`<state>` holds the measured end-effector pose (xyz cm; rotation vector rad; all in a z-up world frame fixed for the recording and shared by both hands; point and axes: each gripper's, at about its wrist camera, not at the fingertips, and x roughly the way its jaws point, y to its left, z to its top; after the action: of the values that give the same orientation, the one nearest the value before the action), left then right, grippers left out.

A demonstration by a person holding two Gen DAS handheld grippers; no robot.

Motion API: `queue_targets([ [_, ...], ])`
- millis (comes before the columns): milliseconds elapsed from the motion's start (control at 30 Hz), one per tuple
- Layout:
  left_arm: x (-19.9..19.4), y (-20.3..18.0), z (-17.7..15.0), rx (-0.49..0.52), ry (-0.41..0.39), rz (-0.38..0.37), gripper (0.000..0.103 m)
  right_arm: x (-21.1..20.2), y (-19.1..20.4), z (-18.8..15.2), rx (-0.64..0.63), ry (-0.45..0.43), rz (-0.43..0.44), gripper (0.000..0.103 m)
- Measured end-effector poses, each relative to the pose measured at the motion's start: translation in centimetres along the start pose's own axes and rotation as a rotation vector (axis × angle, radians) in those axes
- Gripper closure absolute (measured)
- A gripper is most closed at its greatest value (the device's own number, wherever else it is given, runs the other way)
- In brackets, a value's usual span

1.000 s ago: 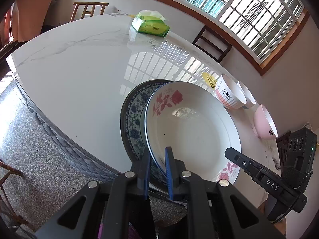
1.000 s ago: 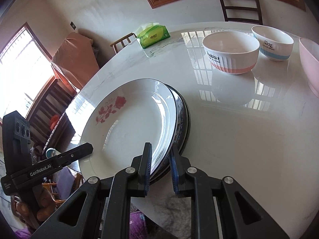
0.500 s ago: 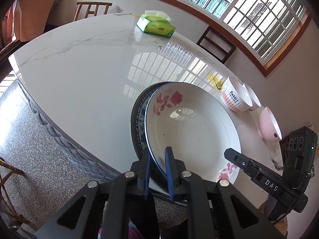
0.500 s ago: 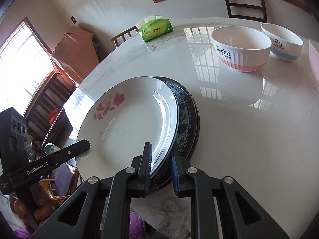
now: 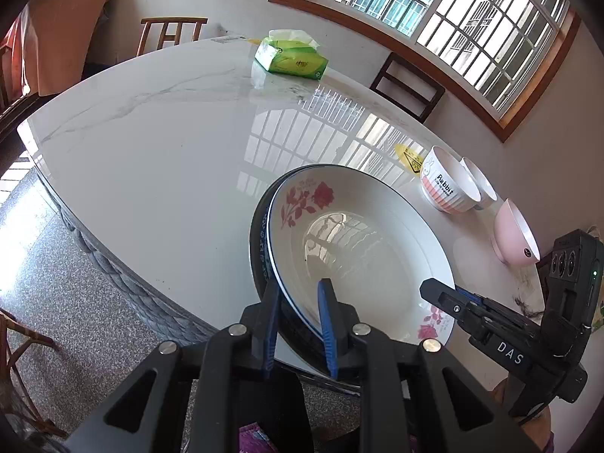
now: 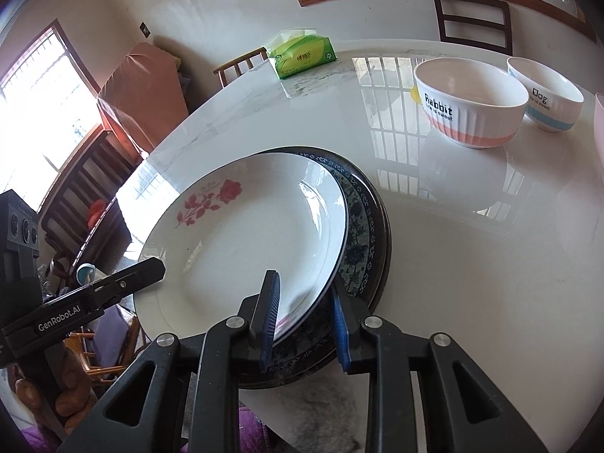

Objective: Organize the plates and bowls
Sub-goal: 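Lower the pink-flowered plate onto the stack and open the left tool, then move both tools to the rim of the pink bowl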

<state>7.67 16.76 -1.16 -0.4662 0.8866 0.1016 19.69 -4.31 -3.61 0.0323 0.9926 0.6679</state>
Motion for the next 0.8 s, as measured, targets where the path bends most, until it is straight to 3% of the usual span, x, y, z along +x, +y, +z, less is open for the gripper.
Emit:
queue_targets([
  [167,-0.5,0.1,0.0,0.014,-0.031,0.027,0.083,-0.5,-0.1,-0.1,-0.003,-0.029,-0.028,0.076],
  [267,-1.4,0.0,0.3,0.023,-0.068,0.018,0.082,-1.4,-0.1,0.0,-0.019,-0.076,-0.048,0.066],
  [333,-2.0,-0.3,0.5,0.039,-0.093,0.028,0.082,-2.1,-0.3,0.2,-0.010,-0.104,-0.031,0.065],
  [500,-2.7,-1.6,0.3,0.083,-0.108,-0.004,0.071,-4.5,-2.3,-0.4,0.054,-0.196,-0.015,0.062],
  [600,-2.6,-3.2,-0.2,0.125,-0.101,-0.017,0.070,-6.0,-5.3,-1.2,0.126,-0.241,-0.053,0.056],
  [800,-1.8,-7.7,-1.2,0.208,-0.079,-0.069,0.070,-9.2,-12.9,-3.9,0.245,-0.280,-0.241,0.051],
])
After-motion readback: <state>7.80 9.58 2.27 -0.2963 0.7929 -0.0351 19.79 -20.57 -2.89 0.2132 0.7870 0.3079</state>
